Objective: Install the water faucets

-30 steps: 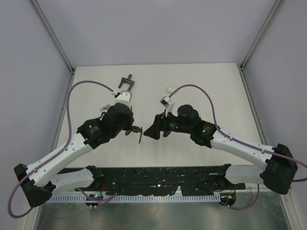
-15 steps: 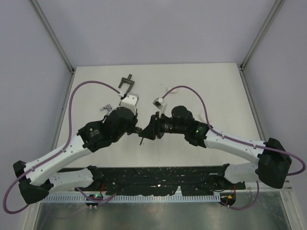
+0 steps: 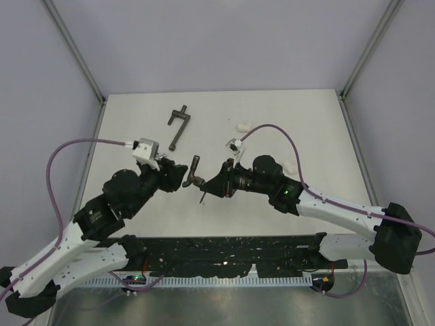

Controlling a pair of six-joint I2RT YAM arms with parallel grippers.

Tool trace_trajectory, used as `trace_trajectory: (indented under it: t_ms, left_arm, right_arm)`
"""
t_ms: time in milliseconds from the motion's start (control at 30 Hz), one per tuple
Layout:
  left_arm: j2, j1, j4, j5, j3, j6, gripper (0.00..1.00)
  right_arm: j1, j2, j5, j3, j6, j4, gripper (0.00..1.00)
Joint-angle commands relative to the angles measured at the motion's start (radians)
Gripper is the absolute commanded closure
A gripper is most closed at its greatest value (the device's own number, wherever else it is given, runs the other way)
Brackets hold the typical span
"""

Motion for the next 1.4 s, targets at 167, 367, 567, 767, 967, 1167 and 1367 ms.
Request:
trace_trajectory:
  t_ms: [167, 367, 567, 767, 967, 1167, 1367]
  left_arm:
    - [-0.344, 0.147, 0.472, 0.177, -0.345, -0.113, 0.21]
    - [-0.326, 0.184, 0.589, 0.331, -0.37, -0.206, 0.02]
    - [-0.234, 0.241, 0.986, 0.53, -0.477, -0.461, 0.0]
    - [-0.115, 0.252, 1.128, 0.61, -0.479, -0.599, 0.0]
    - [0.016, 0.252, 1.369, 0.659, -0.479, -0.742, 0.0]
    - [0.101, 0.252, 1.516, 0.65, -0.488, -0.831, 0.07]
    - [0.139, 0.25, 1.547, 0.668, -0.471, -0.865, 0.19]
  right_arm:
    - [0.001, -0.187, 0.125, -0.114, 0.04, 0.353, 0.95]
    - [0.001, -0.233, 0.139, -0.184, 0.055, 0.517, 0.95]
    - [0.001, -0.241, 0.139, -0.207, 0.072, 0.582, 0.95]
    - [0.001, -0.246, 0.119, -0.214, 0.07, 0.618, 0.95]
    - [0.002, -0.22, 0.1, -0.227, 0.109, 0.667, 0.95]
    - [0.002, -0.198, 0.111, -0.246, 0.133, 0.703, 0.95]
    - [0.001, -0.187, 0.126, -0.256, 0.136, 0.71, 0.95]
